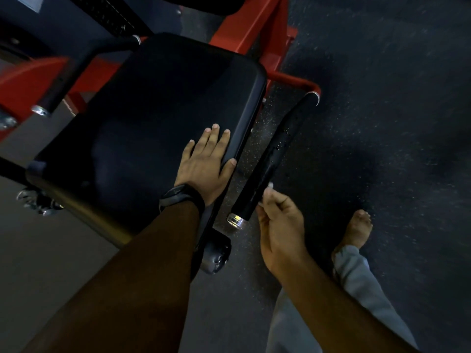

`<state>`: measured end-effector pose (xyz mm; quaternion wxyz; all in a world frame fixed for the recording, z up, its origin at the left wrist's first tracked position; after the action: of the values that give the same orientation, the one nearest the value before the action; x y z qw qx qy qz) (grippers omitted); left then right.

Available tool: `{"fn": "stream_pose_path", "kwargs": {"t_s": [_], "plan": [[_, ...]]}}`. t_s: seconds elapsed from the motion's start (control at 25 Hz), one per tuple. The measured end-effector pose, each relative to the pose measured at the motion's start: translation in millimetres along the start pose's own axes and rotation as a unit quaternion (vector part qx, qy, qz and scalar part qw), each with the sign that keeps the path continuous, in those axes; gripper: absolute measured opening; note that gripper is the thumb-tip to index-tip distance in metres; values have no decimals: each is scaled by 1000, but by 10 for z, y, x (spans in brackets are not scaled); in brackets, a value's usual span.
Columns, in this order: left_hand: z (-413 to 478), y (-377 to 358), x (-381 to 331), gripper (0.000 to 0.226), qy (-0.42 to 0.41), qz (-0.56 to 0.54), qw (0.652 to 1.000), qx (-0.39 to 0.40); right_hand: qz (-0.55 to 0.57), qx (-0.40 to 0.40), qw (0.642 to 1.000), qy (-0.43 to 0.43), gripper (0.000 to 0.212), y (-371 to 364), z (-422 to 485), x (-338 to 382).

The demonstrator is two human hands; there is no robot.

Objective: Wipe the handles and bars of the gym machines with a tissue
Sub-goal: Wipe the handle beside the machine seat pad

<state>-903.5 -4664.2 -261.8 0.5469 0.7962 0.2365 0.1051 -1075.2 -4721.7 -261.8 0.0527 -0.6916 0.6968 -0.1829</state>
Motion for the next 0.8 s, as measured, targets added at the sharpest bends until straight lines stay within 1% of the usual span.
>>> {"fn": "stream_pose_path", "kwargs": {"t_s": [0.04,0.12,0.16,0.2,0.24,0.28,0.32,0.36,0.4,0.44,0.48,0.52,0.56,0.6,0.68,0.72,0.76,0.8], "plan": [[33,0,7,63,-2,5,1000,1,8,-5,1000,12,7,-10,17,20],[54,-28,14,63,-1,13,1000,-6,-13,-30,995,91,7,-51,65,147],[53,-29,17,63,0,15,1000,-13,-63,-42,986,151,8,-79,54,184],[50,-28,17,63,1,16,1000,-18,-147,-45,962,227,10,-79,12,191],[47,-26,18,63,1,19,1000,-22,-255,-33,911,323,10,-76,-37,181],[50,-24,20,63,1,23,999,-23,-366,-8,827,427,14,-79,-95,178],[58,-22,18,63,0,24,999,-22,-450,26,727,517,19,-65,-91,191],[65,-23,16,63,-1,24,999,-21,-505,51,644,573,25,-55,-28,250],[65,-22,19,63,-1,26,999,-22,-541,58,595,592,27,-75,40,339],[60,-24,23,63,0,30,999,-24,-569,58,565,594,29,-103,81,410],[56,-30,23,63,-2,31,999,-24,-608,68,531,587,37,-124,81,452],[56,-35,22,63,-4,31,999,-23,-657,94,479,575,51,-134,70,458],[56,-37,21,63,-5,31,999,-23,-705,129,416,559,64,-134,50,477],[55,-34,24,63,-5,30,999,-24,-744,153,376,531,70,-178,29,561],[61,-32,32,63,-4,26,999,-23,-791,134,338,492,71,-360,5,809],[60,-32,37,62,-4,25,999,-22,-825,131,296,463,71,-446,-42,828],[54,-31,41,62,-4,24,999,-21,-857,163,241,425,70,-488,-106,754],[54,-28,38,62,-6,24,999,-22,-866,213,197,407,68,-487,-181,666]]}}
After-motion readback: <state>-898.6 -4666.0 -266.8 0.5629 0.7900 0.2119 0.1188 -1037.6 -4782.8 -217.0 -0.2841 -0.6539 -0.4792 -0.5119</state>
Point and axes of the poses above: each hand's wrist, its own z-axis towards the middle knuckle, its own y-axis out of the back of the hand, x = y × z, the point moved 3 cm from there along z, towards the middle knuckle, and after that the axes turned 12 degrees about -y, right-handed, at the moved point
